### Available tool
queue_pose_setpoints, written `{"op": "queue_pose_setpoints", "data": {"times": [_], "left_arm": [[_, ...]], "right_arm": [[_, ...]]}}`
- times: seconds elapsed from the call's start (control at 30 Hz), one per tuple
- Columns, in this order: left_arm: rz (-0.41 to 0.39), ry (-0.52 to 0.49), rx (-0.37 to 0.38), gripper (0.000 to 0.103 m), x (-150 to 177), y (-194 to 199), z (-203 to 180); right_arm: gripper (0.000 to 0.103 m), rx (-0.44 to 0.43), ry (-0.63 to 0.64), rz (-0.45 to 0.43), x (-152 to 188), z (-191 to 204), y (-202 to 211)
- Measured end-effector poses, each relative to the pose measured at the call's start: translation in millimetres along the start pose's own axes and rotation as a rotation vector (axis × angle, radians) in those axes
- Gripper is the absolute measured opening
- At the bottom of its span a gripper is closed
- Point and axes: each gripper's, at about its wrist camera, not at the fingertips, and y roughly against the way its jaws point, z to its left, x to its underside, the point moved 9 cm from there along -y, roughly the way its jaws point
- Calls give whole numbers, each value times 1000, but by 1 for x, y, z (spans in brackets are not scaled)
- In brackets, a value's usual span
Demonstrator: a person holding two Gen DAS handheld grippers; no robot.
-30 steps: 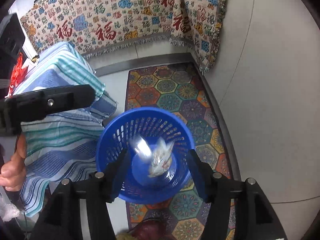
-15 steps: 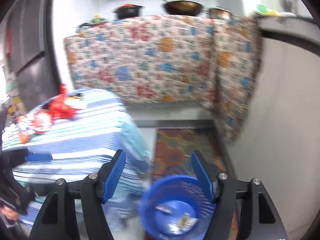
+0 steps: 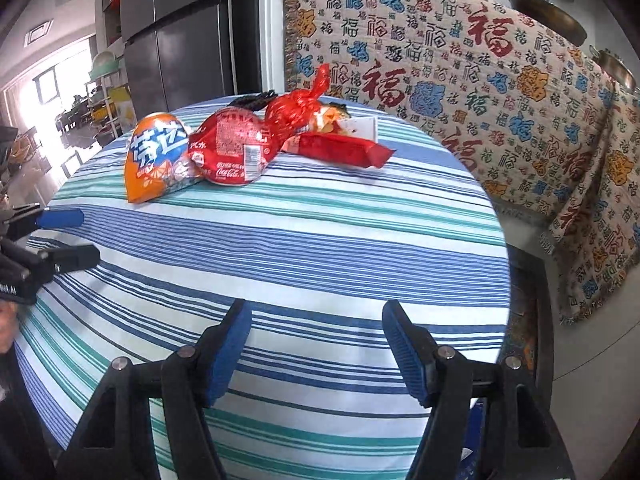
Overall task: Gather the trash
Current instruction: 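Swing both tools back toward the table, then grasp the orange crushed can with the left tool while the right tool grasps the red sausage wrapper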
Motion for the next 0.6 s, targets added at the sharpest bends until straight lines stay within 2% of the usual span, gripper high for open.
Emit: {"op": "queue_pose_setpoints", "data": {"times": [0.17, 0.37, 0.47, 0.57, 0.6], "left_arm": [[-4, -24, 52, 96, -17, -13, 4], [-16, -26, 72, 95, -51, -36, 16], [-28, -2, 103, 89, -63, -45, 17], [-51, -22, 117, 65, -65, -43, 12], [-52, -35, 128, 53, -64, -43, 7]], "right_arm": [[69, -2, -9, 25, 2, 11, -13], [69, -12, -15, 13, -7, 17, -15], [69, -9, -4, 4, -12, 18, -15], [69, -5, -10, 0, -13, 12, -15], [69, 0, -18, -1, -14, 8, -15]]}}
